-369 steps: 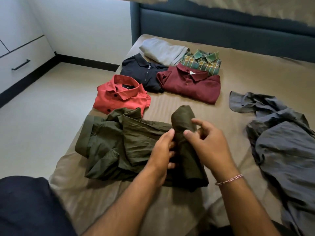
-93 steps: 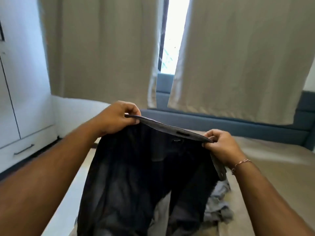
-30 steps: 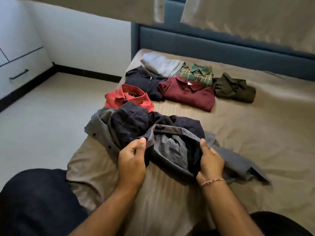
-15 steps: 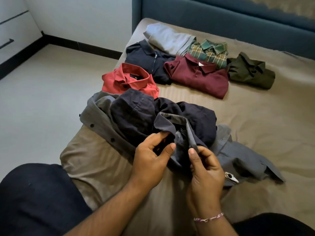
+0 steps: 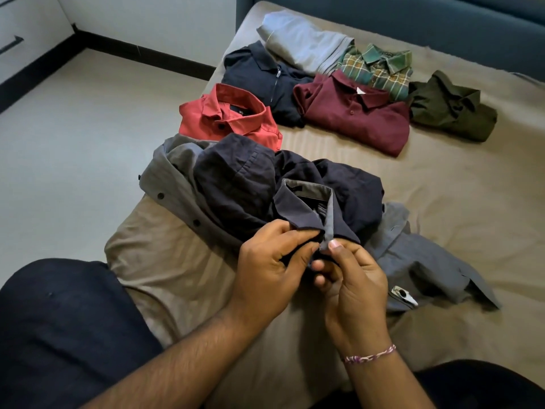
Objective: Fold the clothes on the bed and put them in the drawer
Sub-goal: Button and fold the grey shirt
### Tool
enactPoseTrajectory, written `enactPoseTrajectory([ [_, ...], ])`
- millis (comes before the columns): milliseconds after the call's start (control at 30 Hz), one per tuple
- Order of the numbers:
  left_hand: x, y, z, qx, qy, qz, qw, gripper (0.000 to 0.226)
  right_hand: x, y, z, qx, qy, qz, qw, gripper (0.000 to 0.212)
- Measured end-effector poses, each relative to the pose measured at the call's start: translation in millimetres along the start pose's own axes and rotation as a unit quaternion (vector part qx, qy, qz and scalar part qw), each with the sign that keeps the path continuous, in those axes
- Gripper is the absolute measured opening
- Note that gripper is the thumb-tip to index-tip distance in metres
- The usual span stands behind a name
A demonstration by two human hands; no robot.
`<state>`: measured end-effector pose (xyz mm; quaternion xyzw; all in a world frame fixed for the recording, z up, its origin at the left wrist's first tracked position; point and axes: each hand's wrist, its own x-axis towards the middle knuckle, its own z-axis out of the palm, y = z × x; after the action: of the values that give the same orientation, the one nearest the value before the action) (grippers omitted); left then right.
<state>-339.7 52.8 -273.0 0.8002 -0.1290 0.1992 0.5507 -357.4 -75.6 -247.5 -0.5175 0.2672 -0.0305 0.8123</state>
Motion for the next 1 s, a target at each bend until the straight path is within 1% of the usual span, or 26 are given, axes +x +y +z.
enactPoseTrajectory([
  [67,0,-2,1,0.012,-0.009,0.004,1.0,0.016,2,0,-1,0.003,0.0,0.008,1.0,0.007],
  [200,1,-2,2,0.018,-0.009,0.004,1.0,0.015,4,5,1,-0.041,-0.005,0.02,0.999,0.029],
  [233,1,-3,2,0.013,-0.008,-0.004,1.0,0.015,6,6,3,-0.052,0.002,0.015,0.999,0.03],
  [367,0,-5,5,-0.018,-0.008,-0.04,0.999,0.016,13,9,5,-0.064,0.019,-0.003,0.998,0.007],
  [500,0,-1,6,-0.058,0.001,-0.073,0.996,0.014,13,11,2,-0.067,0.017,-0.003,0.998,0.003],
  [567,2,-2,8,-0.058,0.023,-0.089,0.994,0.013,16,11,1,-0.041,0.021,-0.004,0.999,0.003],
  [667,5,-5,11,-0.061,0.052,-0.12,0.99,0.012,18,8,1,0.007,0.012,-0.021,1.0,0.011],
  [767,4,-4,13,-0.086,0.066,-0.155,0.982,0.012,16,8,-2,0.021,-0.018,-0.055,0.998,0.018],
  [900,3,3,11,-0.054,0.069,-0.137,0.987,0.011,14,11,-3,0.005,-0.039,-0.091,0.995,0.027],
  [1000,1,5,12,-0.063,0.067,-0.149,0.985,0.011,13,12,-1,-0.022,-0.049,-0.127,0.99,0.032],
])
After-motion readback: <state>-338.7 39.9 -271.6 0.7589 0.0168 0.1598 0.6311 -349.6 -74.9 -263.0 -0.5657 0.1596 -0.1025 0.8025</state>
